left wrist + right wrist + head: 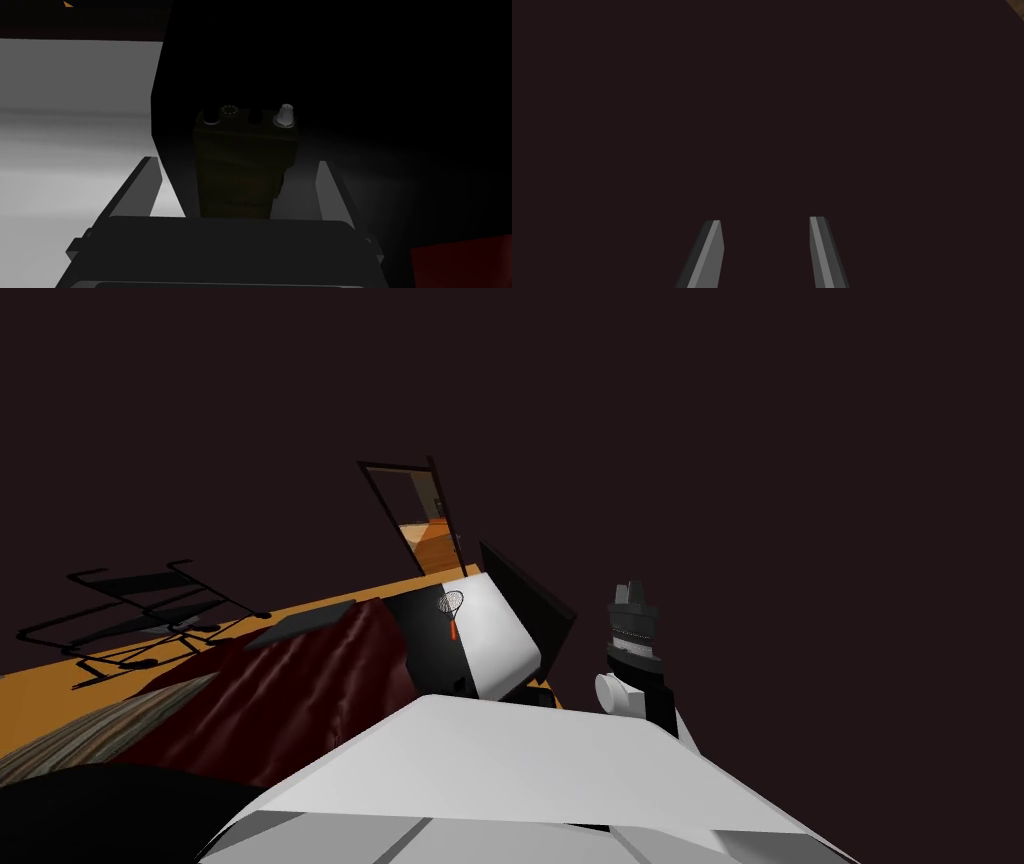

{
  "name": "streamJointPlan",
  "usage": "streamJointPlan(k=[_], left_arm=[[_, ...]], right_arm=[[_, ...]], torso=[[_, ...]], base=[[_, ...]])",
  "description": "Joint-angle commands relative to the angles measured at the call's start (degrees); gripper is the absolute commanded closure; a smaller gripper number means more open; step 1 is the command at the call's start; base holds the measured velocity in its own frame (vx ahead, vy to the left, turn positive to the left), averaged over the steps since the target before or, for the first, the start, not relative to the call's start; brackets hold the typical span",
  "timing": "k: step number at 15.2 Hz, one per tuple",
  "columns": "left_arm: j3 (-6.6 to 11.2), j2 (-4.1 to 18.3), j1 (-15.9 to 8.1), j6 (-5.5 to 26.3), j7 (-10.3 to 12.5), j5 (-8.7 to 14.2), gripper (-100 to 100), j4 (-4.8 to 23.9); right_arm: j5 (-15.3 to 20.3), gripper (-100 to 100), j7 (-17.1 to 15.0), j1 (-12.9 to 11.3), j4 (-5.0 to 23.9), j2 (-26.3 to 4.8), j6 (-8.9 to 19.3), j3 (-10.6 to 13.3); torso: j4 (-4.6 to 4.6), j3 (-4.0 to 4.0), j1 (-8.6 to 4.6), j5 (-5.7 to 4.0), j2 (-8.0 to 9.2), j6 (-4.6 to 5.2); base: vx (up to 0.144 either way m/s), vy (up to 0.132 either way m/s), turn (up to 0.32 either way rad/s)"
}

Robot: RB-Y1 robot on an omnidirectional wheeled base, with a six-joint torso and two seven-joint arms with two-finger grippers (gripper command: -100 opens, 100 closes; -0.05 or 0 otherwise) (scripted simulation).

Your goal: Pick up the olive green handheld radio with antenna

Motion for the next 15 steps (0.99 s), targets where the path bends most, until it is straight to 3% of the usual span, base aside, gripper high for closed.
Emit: streamJointPlan(k=[1, 3, 4, 12, 13, 14, 15], left_arm=[[-0.57, -0.42, -0.46, 2.16, -1.05, 0.17, -100, 1.57], [-0.51, -0.41, -0.27, 1.88, -0.78, 0.01, -100, 1.1], [-0.73, -1.01, -0.78, 0.89, -0.22, -0.44, -100, 3.03], [-1.4, -3.3, -2.94, -4.54, 2.51, -2.23, -100, 10.64], [-1.31, -3.0, -2.58, -3.68, 2.07, -2.03, -100, 9.53], [-1.33, -3.07, -2.64, -3.93, 2.21, -2.09, 100, 9.74], [-1.33, -3.07, -2.63, -3.94, 2.22, -2.09, 100, 9.73]], right_arm=[[0.0, 0, 0.0, 0.0, 0.0, 0.0, 0.0, 0.0], [0.0, 0, 0.0, 0.0, 0.0, 0.0, 0.0, 0.0], [0.0, 0, 0.0, 0.0, 0.0, 0.0, 0.0, 0.0], [0.0, 0, 0.0, -0.01, 0.0, 0.0, 0.0, 0.0], [0.0, 0, 0.0, -0.01, 0.0, 0.0, 0.0, 0.0], [0.0, 0, 0.0, -0.01, 0.0, 0.0, 0.0, 0.0], [0.0, 0, 0.0, 0.0, 0.0, 0.0, 0.0, 0.0]], torso=[[0.0, 0.0, 0.0, 0.0, 0.0, 0.0], [-0.01, -0.02, 0.03, 0.01, -0.04, -0.01], [0.0, 0.0, 0.01, 0.0, 0.02, -0.02], [0.06, 0.16, 0.01, 0.0, 0.29, -0.01], [0.06, 0.16, 0.01, 0.0, 0.29, -0.01], [0.06, 0.16, 0.0, 0.0, 0.28, -0.02], [0.05, 0.15, -0.04, -0.01, 0.27, -0.02]], base=[[0.068, 0.028, -0.112], [0.057, 0.025, -0.054], [0.012, 0.016, -0.052], [-0.01, 0.026, -0.066], [-0.005, 0.017, -0.025], [-0.002, 0.006, -0.001], [-0.002, 0.006, 0.002]])
